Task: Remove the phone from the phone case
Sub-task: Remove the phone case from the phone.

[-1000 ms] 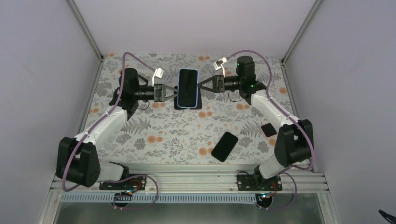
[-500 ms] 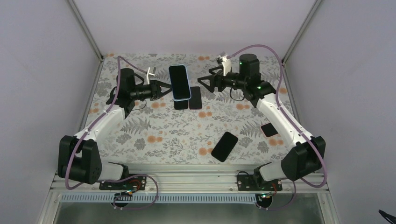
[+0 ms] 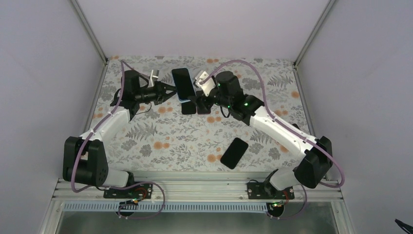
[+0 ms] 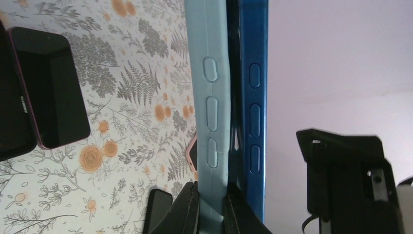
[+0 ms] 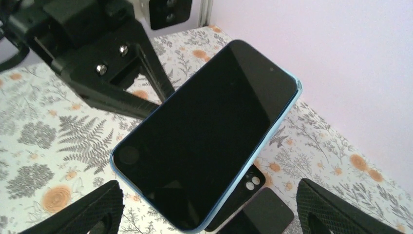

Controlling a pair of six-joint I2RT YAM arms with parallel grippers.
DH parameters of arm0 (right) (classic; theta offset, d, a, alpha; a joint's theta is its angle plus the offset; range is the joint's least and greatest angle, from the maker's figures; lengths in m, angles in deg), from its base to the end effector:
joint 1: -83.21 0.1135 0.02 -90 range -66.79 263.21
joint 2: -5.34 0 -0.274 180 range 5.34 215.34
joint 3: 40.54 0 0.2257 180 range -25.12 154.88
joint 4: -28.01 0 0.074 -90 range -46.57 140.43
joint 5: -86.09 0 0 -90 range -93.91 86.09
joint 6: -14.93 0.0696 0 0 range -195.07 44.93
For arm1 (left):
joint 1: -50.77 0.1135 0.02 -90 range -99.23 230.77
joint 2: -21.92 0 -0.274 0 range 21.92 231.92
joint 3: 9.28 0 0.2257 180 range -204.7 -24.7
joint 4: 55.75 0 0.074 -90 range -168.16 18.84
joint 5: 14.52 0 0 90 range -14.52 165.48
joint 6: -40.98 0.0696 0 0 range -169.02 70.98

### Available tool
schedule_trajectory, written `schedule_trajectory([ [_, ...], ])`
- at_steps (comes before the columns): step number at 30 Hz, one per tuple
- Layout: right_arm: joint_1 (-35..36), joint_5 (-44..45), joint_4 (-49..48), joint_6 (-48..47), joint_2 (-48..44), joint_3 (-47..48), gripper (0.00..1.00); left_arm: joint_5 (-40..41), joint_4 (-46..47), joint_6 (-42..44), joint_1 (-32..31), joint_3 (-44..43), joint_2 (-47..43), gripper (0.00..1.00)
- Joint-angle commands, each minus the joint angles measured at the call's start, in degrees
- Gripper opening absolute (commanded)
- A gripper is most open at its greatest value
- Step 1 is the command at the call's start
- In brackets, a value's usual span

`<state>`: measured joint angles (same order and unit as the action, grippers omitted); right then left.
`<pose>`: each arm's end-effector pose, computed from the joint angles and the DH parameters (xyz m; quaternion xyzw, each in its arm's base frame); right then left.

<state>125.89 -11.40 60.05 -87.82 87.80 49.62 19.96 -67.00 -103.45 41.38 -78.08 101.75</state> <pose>0.2423 0.2358 0.3564 -0.4213 0.7258 0.1927 0.5085 0.2847 -0.1052 0.2970 -0.0417 0.7782 -0.5889 0.2141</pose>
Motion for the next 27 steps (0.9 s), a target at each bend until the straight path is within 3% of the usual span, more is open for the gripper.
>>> schedule_trajectory([
  [1,3.5,8.8,-4.7,-4.6,0.9,-2.4,0.83,-0.9,2.9,-2.9,1.1,-2.2,1.0,0.02],
  [10,8.8,14.8,-7.2,-8.3,4.8,-1.5,0.82,-0.8,3.3,-3.5,1.2,-2.0,1.4,0.02],
  [27,10.0,25.3,-14.1,-14.2,7.8,-2.1,0.79,-1.2,3.7,-4.2,1.2,-1.5,1.3,0.02],
])
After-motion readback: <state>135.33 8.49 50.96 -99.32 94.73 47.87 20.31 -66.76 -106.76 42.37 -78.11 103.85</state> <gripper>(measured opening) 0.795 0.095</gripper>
